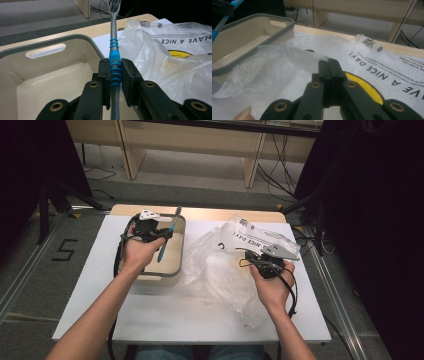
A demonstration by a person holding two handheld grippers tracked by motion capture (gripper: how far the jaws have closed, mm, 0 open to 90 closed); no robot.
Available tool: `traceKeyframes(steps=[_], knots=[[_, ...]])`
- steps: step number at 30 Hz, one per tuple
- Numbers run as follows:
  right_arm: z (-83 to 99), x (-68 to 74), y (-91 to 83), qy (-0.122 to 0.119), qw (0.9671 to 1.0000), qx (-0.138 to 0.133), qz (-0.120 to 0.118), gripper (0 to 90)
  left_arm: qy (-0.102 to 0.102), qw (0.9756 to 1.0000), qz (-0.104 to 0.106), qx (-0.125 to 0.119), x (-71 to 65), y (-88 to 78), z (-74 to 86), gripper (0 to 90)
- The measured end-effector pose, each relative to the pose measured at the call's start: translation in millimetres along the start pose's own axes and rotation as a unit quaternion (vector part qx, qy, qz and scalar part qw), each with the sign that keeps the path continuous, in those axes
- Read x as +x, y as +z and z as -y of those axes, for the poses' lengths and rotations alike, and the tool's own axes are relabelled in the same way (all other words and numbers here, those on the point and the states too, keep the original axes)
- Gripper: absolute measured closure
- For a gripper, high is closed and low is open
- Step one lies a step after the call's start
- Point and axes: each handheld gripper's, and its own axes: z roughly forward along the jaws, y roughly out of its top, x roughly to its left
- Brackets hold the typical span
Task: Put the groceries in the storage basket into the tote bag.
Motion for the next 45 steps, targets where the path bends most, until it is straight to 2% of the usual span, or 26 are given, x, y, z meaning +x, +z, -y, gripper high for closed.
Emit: traceKeyframes(steps=[13, 34, 45], knots=[[0.0, 0.0, 0.0, 0.0, 1.0, 0.0, 0.0, 90.0, 0.004, 0.9995, 0.033, -0.003, -17.1, -6.5, 2.7, 78.3], [-0.1, 0.1, -0.1, -0.001, 1.0, -0.001, 0.0, 90.0, 0.016, 0.9978, 0.064, -0.009, -39.6, -12.7, 8.1, 78.3], [-0.2, 0.0, -0.5, -0.001, 1.0, -0.001, 0.0, 90.0, 0.031, 0.9961, 0.082, -0.005, -52.2, -14.4, 10.5, 78.3]])
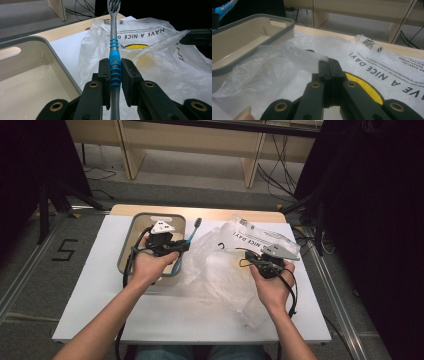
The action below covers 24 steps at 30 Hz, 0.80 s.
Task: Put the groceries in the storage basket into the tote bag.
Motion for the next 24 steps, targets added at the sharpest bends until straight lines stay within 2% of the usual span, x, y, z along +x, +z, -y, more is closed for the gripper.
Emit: traceKeyframes(steps=[15, 24], knots=[[0.0, -0.1, 0.1, 0.0, 1.0, 0.0, 0.0, 90.0, 0.018, 0.9995, 0.021, 0.016, -18.5, 6.5, 9.1, 78.3], [-0.1, -0.5, 0.1, 0.0, 1.0, -0.001, 0.0, 90.0, 0.037, 0.9982, 0.037, 0.029, -33.4, 11.2, 14.9, 78.3]])
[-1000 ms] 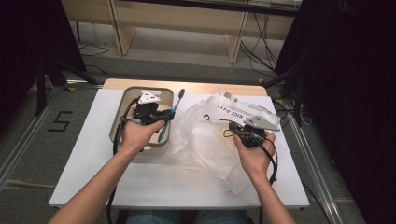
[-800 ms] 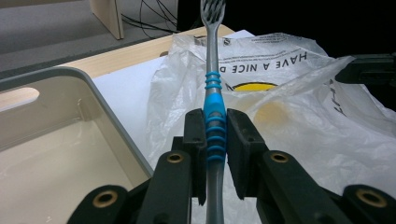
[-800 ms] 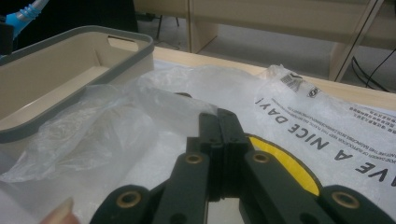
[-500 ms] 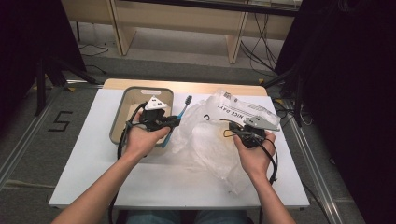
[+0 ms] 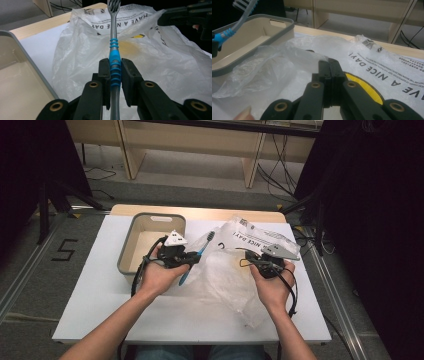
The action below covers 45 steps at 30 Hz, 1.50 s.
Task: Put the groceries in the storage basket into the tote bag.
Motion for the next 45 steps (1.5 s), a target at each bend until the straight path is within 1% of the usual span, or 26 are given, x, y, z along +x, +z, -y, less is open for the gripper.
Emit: traceKeyframes(steps=[4, 5, 10, 11, 12, 14, 15, 20, 21, 26, 27, 28, 29, 32, 35, 36, 39, 41, 45], knots=[[-0.1, -0.1, -0.4, 0.001, 1.0, -0.001, 0.0, 90.0, 0.004, 0.9999, 0.008, 0.008, -5.5, 4.9, 2.4, 78.3], [-0.1, -0.2, -0.5, 0.0, 1.0, -0.001, 0.0, 90.0, 0.006, 0.9998, 0.012, 0.013, -7.9, 7.4, 3.7, 78.3], [-0.3, -0.4, -0.4, 0.001, 1.0, 0.0, 0.0, 90.0, 0.012, 0.9995, 0.019, 0.024, -14.5, 13.2, 5.9, 78.3], [-0.3, -0.4, -0.4, 0.001, 1.0, -0.001, 0.0, 90.0, 0.018, 0.999, 0.025, 0.032, -18.5, 16.8, 7.1, 78.3], [-0.3, -0.4, -0.4, 0.001, 1.0, -0.001, 0.0, 90.0, 0.022, 0.9988, 0.026, 0.035, -20.6, 19.0, 7.9, 78.3], [-0.4, -0.6, -0.7, 0.001, 1.0, -0.001, 0.0, 90.0, 0.023, 0.9985, 0.029, 0.039, -22.8, 21.1, 8.7, 78.3], [-0.4, -0.6, -0.7, 0.001, 1.0, -0.001, 0.0, 90.0, 0.027, 0.9982, 0.031, 0.045, -24.7, 23.2, 9.5, 78.3], [-0.7, -0.9, -1.3, 0.001, 1.0, -0.002, 0.0, 90.0, 0.037, 0.9964, 0.043, 0.063, -36.7, 33.9, 16.1, 78.3], [-0.7, -0.9, -1.3, 0.001, 1.0, -0.002, 0.0, 90.0, 0.037, 0.9964, 0.043, 0.063, -36.7, 33.9, 16.1, 78.3], [-1.0, -0.7, -1.3, 0.002, 1.0, -0.003, 0.0, 90.0, 0.04, 0.9948, 0.044, 0.082, -42.4, 44.1, 20.5, 78.3], [-1.4, -0.5, -1.6, 0.001, 1.0, -0.004, -0.001, 90.0, 0.04, 0.9944, 0.042, 0.088, -43.8, 47.7, 21.1, 78.3], [-1.5, -0.4, -1.7, 0.002, 1.0, -0.005, -0.001, 90.0, 0.04, 0.9944, 0.042, 0.088, -43.8, 47.7, 21.1, 78.3], [-1.7, -0.5, -2.0, 0.001, 1.0, -0.005, 0.0, 90.0, 0.04, 0.9939, 0.04, 0.094, -44.1, 49.7, 21.5, 78.3], [-1.8, -0.7, -2.6, 0.002, 1.0, -0.005, -0.001, 90.0, 0.037, 0.9931, 0.031, 0.107, -45.3, 55.5, 22.5, 78.3], [-1.7, -0.3, -2.1, 0.001, 1.0, -0.005, -0.002, 90.0, 0.029, 0.9923, 0.026, 0.117, -44.5, 62.8, 23.3, 78.3], [-1.7, 0.0, -2.0, 0.0, 1.0, -0.005, -0.003, 90.0, 0.025, 0.9917, 0.025, 0.124, -43.5, 66.8, 22.0, 78.3], [-1.9, 0.7, -2.0, -0.001, 1.0, -0.006, -0.005, 90.0, 0.021, 0.9915, 0.023, 0.126, -44.6, 70.4, 20.3, 78.3], [-2.3, 1.2, -2.6, -0.001, 1.0, -0.007, -0.005, 90.0, 0.022, 0.9916, 0.019, 0.126, -46.7, 73.7, 18.1, 78.2], [-2.5, 1.7, -2.9, -0.002, 1.0, -0.008, -0.006, 90.0, 0.02, 0.9912, 0.018, 0.129, -49.8, 80.0, 13.8, 78.2]])
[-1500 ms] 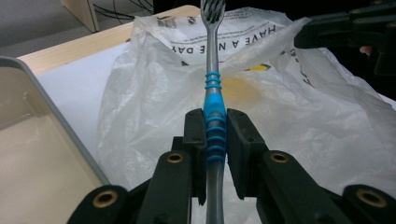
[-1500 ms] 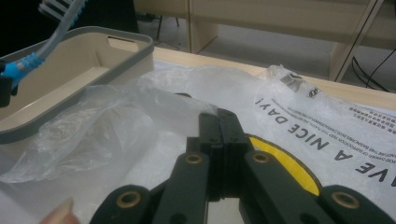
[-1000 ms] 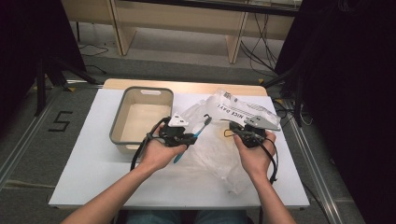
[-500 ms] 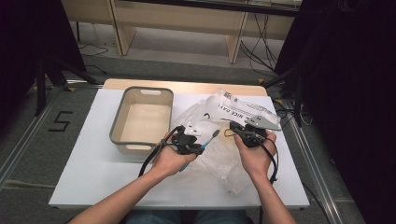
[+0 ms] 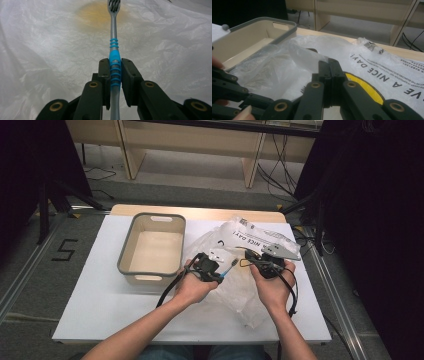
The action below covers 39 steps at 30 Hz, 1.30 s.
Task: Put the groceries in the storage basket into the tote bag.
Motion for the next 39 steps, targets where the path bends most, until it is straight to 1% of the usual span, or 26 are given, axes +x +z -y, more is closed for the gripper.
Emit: traceKeyframes(steps=[2, 3, 10, 13, 14, 20, 22, 25, 27, 28, 31, 33, 36, 39], knots=[[0.1, 0.2, -0.1, 0.0, 1.0, 0.0, -0.001, 90.0, 0.001, 1.0, -0.003, 0.004, -0.5, 3.1, -2.9, 78.2], [0.0, 0.4, -0.4, 0.0, 1.0, 0.0, -0.002, 90.0, -0.003, 1.0, -0.003, 0.004, -0.6, 4.7, -4.2, 78.2], [0.0, 2.1, 0.2, 0.0, 1.0, 0.0, -0.007, 90.0, -0.009, 0.9998, -0.012, 0.011, 2.9, 13.1, -13.0, 78.2], [0.2, 3.1, 1.0, -0.002, 1.0, 0.002, -0.009, 90.0, -0.012, 0.9996, -0.02, 0.015, 4.6, 19.4, -18.8, 78.2], [0.2, 3.1, 1.0, -0.002, 1.0, 0.002, -0.009, 90.0, -0.012, 0.9996, -0.02, 0.015, 4.6, 19.4, -18.8, 78.2], [0.5, 3.2, 1.2, -0.002, 0.9999, 0.003, -0.01, 90.0, -0.022, 0.9991, -0.029, 0.02, 7.5, 31.1, -24.8, 78.2], [1.0, 3.4, 1.7, -0.002, 0.9999, 0.003, -0.012, 90.0, -0.022, 0.9991, -0.03, 0.021, 7.6, 32.2, -25.4, 78.1], [1.6, 3.9, 2.4, -0.003, 0.9999, 0.006, -0.014, 90.0, -0.024, 0.9991, -0.03, 0.018, 6.7, 35.5, -27.1, 78.1], [1.9, 4.3, 3.0, -0.002, 0.9999, 0.007, -0.015, 90.0, -0.019, 0.9992, -0.03, 0.016, 5.5, 37.4, -28.6, 78.1], [2.0, 4.4, 3.2, -0.002, 0.9999, 0.007, -0.015, 90.0, -0.015, 0.9994, -0.03, 0.008, 4.1, 39.5, -30.0, 78.1], [2.2, 4.3, 3.2, -0.002, 0.9999, 0.008, -0.015, 90.0, -0.013, 0.9995, -0.027, 0.002, 2.7, 41.4, -31.7, 78.0], [2.2, 4.3, 3.2, -0.002, 0.9999, 0.008, -0.014, 90.0, -0.009, 0.9996, -0.025, -0.008, 1.6, 44.2, -33.9, 78.0], [2.6, 4.2, 3.6, -0.003, 0.9998, 0.009, -0.015, 90.0, -0.012, 0.9995, -0.027, -0.012, 0.6, 46.8, -35.5, 78.0], [3.1, 3.7, 4.1, -0.002, 0.9998, 0.009, -0.017, 90.0, -0.01, 0.9994, -0.028, -0.016, 0.5, 48.3, -36.6, 77.9]])
